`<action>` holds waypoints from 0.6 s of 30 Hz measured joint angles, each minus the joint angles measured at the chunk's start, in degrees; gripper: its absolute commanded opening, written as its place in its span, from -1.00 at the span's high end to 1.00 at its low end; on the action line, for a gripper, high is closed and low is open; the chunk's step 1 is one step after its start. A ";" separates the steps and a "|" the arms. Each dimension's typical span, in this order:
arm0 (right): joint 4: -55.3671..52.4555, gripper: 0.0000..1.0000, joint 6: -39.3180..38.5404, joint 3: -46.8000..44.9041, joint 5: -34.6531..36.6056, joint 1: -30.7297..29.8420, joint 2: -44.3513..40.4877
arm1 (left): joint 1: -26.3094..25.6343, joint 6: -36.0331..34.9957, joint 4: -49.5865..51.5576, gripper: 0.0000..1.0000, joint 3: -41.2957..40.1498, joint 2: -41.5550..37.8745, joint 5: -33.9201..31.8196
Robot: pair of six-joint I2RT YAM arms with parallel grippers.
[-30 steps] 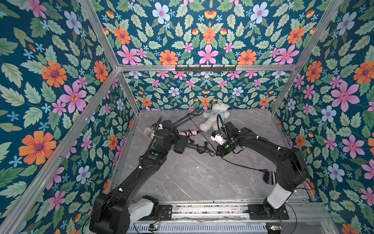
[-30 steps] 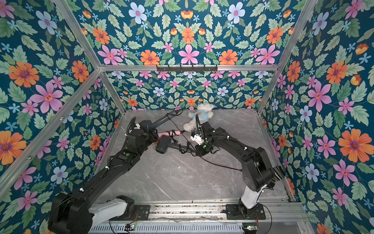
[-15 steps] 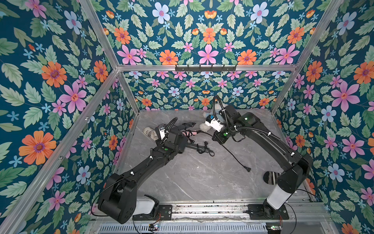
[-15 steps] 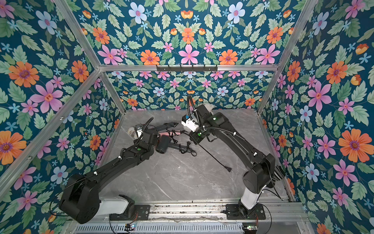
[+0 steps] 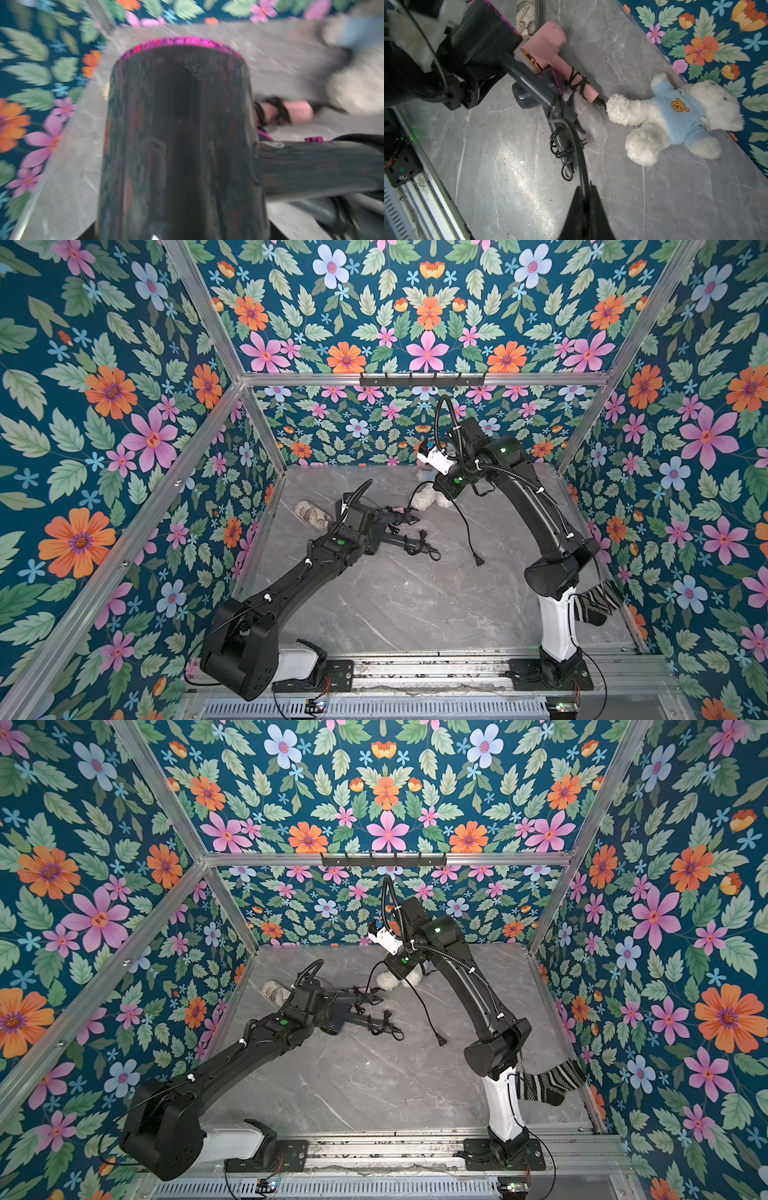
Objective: Wrap the cord around the hair dryer
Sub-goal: Wrap the power cord around the hair dryer.
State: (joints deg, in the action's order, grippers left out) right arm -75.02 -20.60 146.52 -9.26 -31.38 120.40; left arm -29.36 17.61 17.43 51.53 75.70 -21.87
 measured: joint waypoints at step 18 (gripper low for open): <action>1.31 1.00 -2.40 -13.53 -9.92 7.26 0.00 | 0.26 3.48 -24.81 1.00 -17.27 -14.43 50.25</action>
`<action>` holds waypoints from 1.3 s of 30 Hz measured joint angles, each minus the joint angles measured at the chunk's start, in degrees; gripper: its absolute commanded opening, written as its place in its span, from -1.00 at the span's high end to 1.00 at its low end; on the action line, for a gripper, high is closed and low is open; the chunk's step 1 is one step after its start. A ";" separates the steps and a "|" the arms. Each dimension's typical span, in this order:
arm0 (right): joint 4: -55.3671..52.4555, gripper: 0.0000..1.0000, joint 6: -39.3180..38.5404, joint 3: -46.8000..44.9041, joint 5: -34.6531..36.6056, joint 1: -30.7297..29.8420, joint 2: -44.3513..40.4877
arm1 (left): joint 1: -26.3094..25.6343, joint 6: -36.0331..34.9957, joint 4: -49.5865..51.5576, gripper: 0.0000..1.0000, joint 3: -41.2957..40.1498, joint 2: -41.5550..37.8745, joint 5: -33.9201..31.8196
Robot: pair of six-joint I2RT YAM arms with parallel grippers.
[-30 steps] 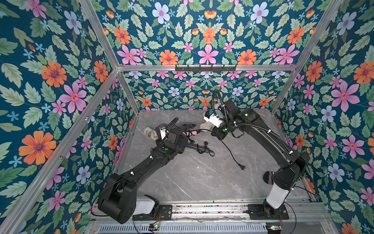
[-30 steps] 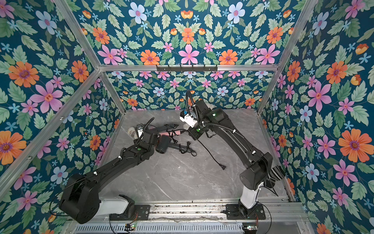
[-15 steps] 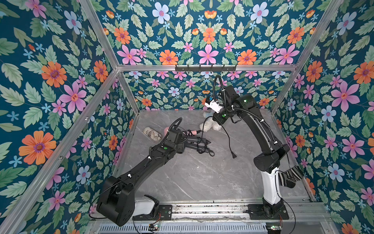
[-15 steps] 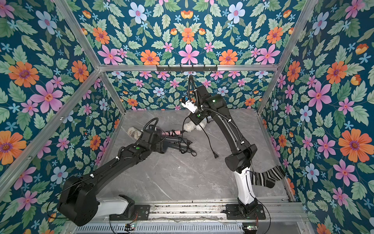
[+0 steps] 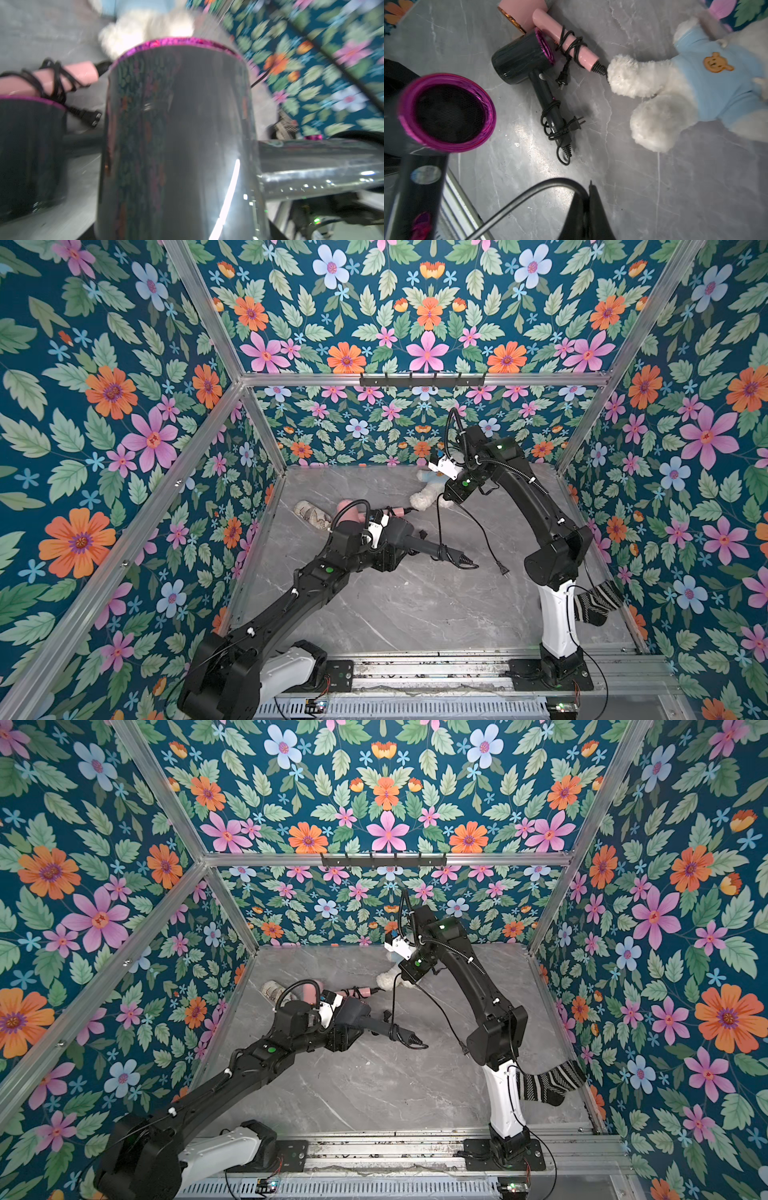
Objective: Wrap the cord around the hair dryer
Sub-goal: Wrap the power cord around the hair dryer.
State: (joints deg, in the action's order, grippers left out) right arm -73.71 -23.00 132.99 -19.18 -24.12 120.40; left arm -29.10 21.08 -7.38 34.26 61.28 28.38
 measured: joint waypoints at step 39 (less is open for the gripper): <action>64.06 0.59 24.50 -69.55 -37.29 3.98 -19.54 | 0.48 26.12 -8.24 1.00 5.09 -8.55 -24.00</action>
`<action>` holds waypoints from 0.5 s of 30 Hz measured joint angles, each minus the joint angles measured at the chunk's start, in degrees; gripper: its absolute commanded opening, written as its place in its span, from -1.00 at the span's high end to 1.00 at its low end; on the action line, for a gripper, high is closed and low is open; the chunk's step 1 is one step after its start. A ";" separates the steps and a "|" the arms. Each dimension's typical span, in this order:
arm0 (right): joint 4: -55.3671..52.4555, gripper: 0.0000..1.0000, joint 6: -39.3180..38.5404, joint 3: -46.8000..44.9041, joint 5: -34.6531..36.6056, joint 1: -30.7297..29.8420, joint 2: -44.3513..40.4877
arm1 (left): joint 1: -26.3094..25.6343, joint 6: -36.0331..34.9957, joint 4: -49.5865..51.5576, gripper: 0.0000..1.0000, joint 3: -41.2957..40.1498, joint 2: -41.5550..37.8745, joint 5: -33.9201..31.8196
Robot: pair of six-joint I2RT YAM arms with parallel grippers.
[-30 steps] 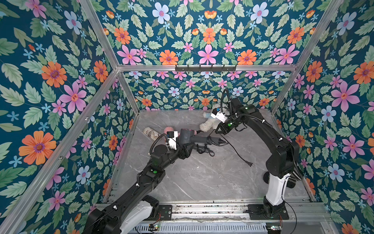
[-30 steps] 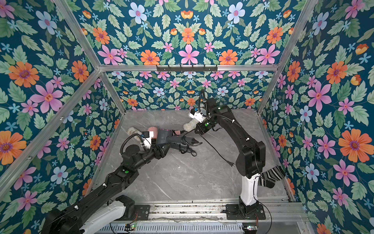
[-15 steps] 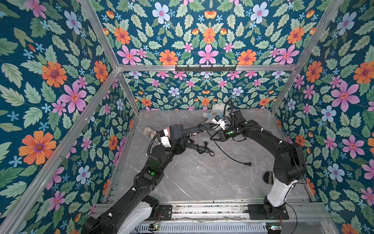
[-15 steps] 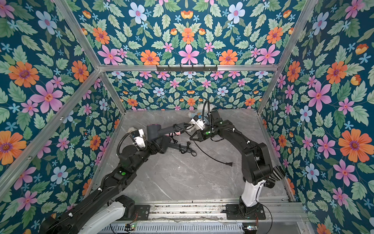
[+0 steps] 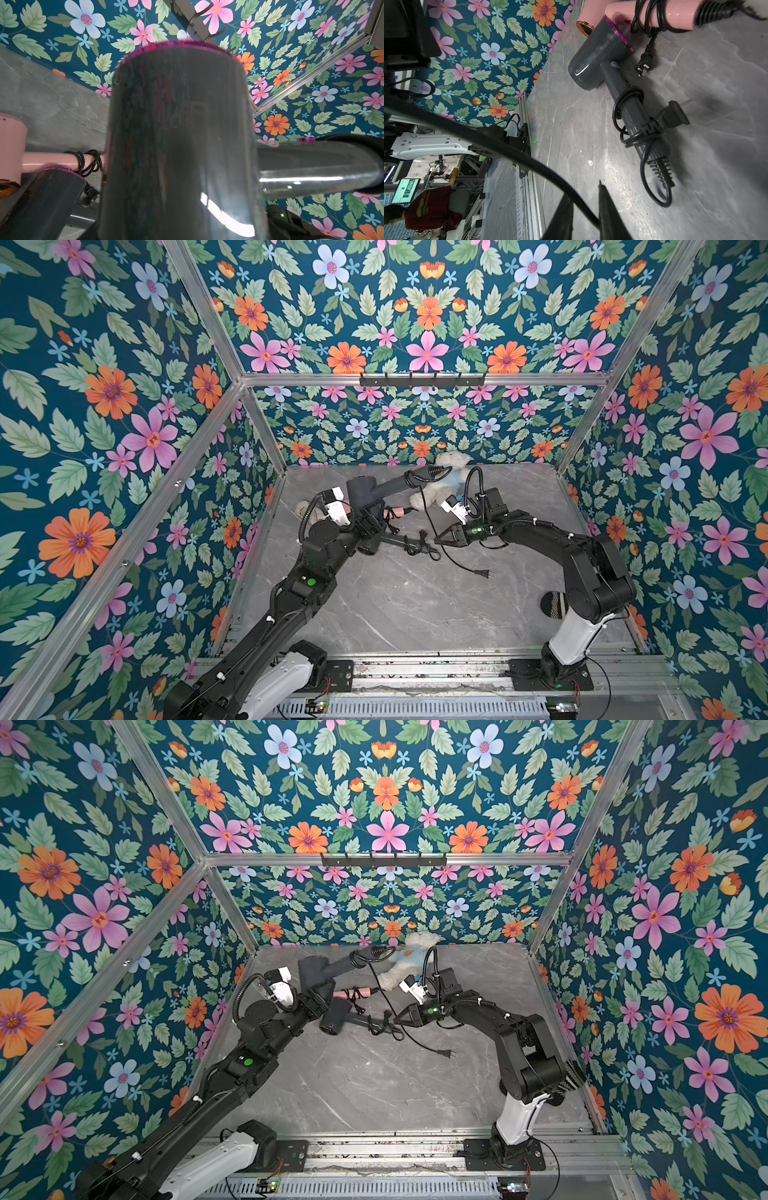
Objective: Wrap the cord around the hair dryer
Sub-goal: Wrap the power cord around the hair dryer.
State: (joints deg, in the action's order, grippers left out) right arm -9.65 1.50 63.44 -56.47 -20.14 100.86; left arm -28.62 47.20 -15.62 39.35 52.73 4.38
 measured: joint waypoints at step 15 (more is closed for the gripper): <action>1.36 1.00 1.42 -8.44 11.10 -9.16 -9.57 | -0.02 0.39 5.11 1.00 0.11 3.78 -16.96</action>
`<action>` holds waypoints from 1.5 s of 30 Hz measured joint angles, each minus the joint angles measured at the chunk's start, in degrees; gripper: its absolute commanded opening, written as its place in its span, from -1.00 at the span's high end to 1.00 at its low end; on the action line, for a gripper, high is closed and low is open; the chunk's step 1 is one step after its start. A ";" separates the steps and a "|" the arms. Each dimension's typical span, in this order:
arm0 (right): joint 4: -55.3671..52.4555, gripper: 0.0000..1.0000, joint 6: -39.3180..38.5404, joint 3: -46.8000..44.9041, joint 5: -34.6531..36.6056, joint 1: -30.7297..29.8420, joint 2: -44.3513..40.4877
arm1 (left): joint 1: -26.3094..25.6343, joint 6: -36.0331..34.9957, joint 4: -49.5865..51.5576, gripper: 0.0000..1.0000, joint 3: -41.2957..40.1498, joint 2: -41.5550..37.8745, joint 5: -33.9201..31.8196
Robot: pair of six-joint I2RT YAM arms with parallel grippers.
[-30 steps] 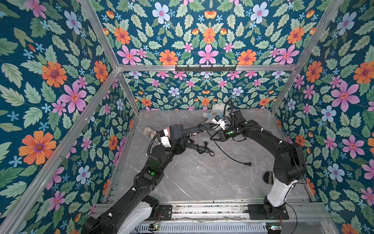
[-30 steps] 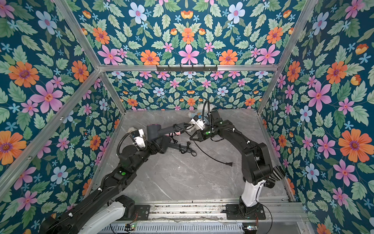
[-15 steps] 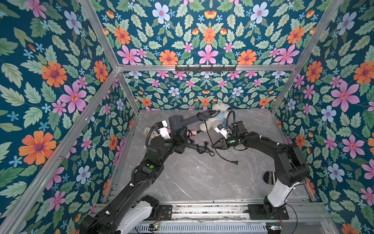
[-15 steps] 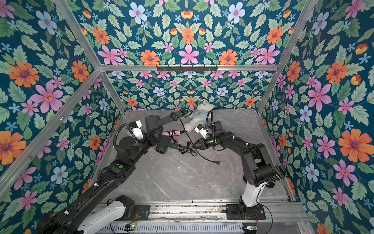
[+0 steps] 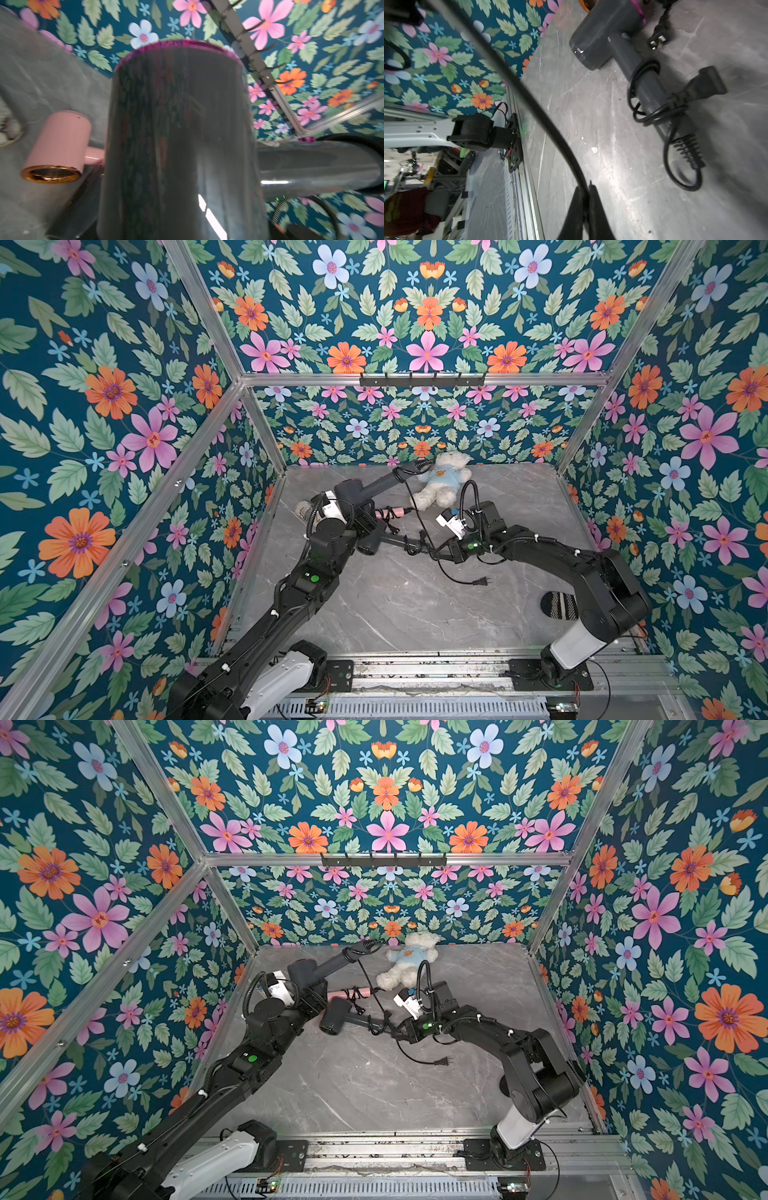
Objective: Wrap the cord around the hair dryer
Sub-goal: Wrap the power cord around the hair dryer.
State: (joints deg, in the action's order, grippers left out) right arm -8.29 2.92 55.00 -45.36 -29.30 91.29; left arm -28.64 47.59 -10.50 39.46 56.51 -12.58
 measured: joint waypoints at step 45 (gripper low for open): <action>-43.63 1.00 -26.99 42.16 46.84 1.16 -2.93 | -12.72 -38.25 18.34 1.00 7.17 16.06 -4.31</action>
State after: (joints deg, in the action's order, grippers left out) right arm -51.92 -24.08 97.17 1.48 -28.14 88.36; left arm -41.36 9.34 7.84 46.63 72.58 -16.88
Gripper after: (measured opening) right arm 0.076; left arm 0.758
